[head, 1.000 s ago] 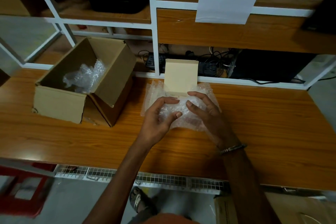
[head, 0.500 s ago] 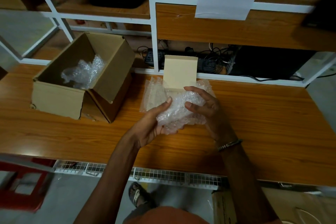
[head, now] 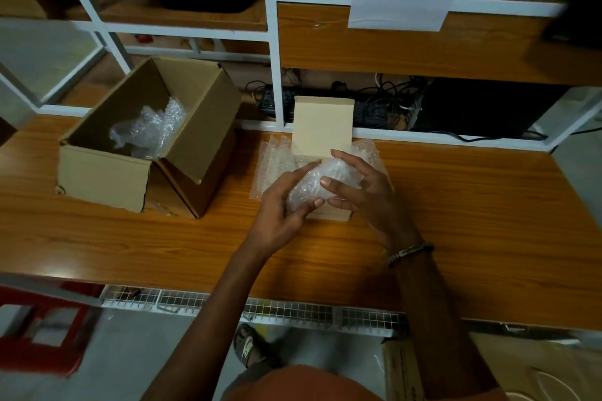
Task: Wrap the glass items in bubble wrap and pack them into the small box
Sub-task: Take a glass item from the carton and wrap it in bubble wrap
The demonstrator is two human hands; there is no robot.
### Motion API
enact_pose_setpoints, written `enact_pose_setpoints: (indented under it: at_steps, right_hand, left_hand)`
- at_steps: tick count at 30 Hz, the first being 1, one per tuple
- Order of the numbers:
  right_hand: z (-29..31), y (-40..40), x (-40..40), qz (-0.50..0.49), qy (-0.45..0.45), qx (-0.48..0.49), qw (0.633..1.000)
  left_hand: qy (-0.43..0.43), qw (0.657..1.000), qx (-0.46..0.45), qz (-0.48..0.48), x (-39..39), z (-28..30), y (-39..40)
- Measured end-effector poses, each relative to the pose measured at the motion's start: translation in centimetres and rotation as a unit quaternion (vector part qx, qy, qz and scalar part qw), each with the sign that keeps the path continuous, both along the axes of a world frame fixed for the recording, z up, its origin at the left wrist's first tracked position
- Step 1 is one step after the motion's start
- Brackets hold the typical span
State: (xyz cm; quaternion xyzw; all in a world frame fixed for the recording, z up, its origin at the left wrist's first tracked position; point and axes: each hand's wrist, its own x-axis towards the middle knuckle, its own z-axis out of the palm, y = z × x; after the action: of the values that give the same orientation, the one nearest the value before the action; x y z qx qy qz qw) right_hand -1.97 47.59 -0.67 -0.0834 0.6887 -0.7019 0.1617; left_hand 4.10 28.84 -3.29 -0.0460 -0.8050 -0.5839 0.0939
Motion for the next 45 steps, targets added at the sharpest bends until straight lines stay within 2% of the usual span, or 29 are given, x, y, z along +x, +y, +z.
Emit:
enact_pose_setpoints:
  at_steps: [2,5,7,9,12,15,17,22,28,30,32,33,35,37,41,43,45]
  right_hand:
    - [-0.3,0.4,-0.2,0.007,-0.007,0.0,1.0]
    - [-0.6,1.4,-0.4,0.029,-0.013,-0.003,0.999]
    - [-0.7,2.2,-0.3,0.04,-0.033,-0.009,0.999]
    - [-1.4,3.0,0.1,0.052,-0.056,-0.011,0.997]
    - [-2.9,4.0,1.1,0.04,-0.086,-0.007,0.995]
    - [-4.7,4.2,2.0,0.005,-0.13,-0.029,0.991]
    - [-5.5,3.7,2.4,0.006,-0.15,-0.013,0.989]
    - [-6.0,0.8,1.5,0.021,-0.18,0.002,0.984]
    - [-5.2,-2.1,-3.2,-0.015,-0.154,0.024,0.988]
    - [-4.6,-2.7,-5.5,-0.025,-0.136,0.049,0.989]
    - [-5.0,-3.6,-8.2,-0.037,-0.092,0.121,0.988]
    - [-5.2,-4.2,-9.4,-0.042,-0.063,0.173,0.982]
    - [-5.6,-5.7,-11.3,-0.029,-0.003,0.283,0.959]
    - [-6.0,-7.3,-12.7,0.002,0.028,0.347,0.937]
    - [-8.7,-10.9,-14.1,0.108,0.024,0.426,0.898]
    - [-11.3,-11.9,-14.3,0.111,0.005,0.436,0.893]
    - [-14.6,-12.0,-14.4,0.071,0.004,0.408,0.91]
  left_hand:
    - [-0.012,1.0,-0.025,-0.01,-0.2,-0.2,-0.3]
    - [-0.091,0.994,0.039,-0.051,0.2,1.2,-0.4]
    - [-0.157,0.981,0.101,-0.049,0.5,1.3,-0.2]
    - [-0.192,0.972,0.123,-0.05,0.9,0.4,0.2]
    - [-0.181,0.971,0.153,-0.032,1.9,-1.5,1.6]
    - [-0.164,0.96,0.225,0.033,2.9,-3.3,3.9]
    - [-0.145,0.958,0.232,0.087,3.2,-4.6,5.2]
    - [-0.101,0.969,0.152,0.166,3.0,-5.6,5.0]
    - [-0.092,0.989,0.053,0.102,-1.6,-4.7,0.4]
    - [-0.067,0.985,-0.056,0.152,-3.6,-4.4,-1.1]
    - [-0.046,0.954,-0.208,0.212,-5.5,-5.1,-2.6]
    - [-0.063,0.935,-0.274,0.214,-6.3,-5.7,-3.3]
    - [-0.112,0.911,-0.342,0.199,-7.4,-7.3,-4.6]
    - [-0.136,0.91,-0.34,0.195,-7.9,-8.9,-5.7]
    - [-0.187,0.946,-0.182,0.19,-8.5,-10.2,-6.6]
    - [-0.183,0.955,-0.141,0.185,-8.7,-10.4,-7.0]
    - [-0.165,0.96,-0.12,0.189,-8.8,-10.5,-7.4]
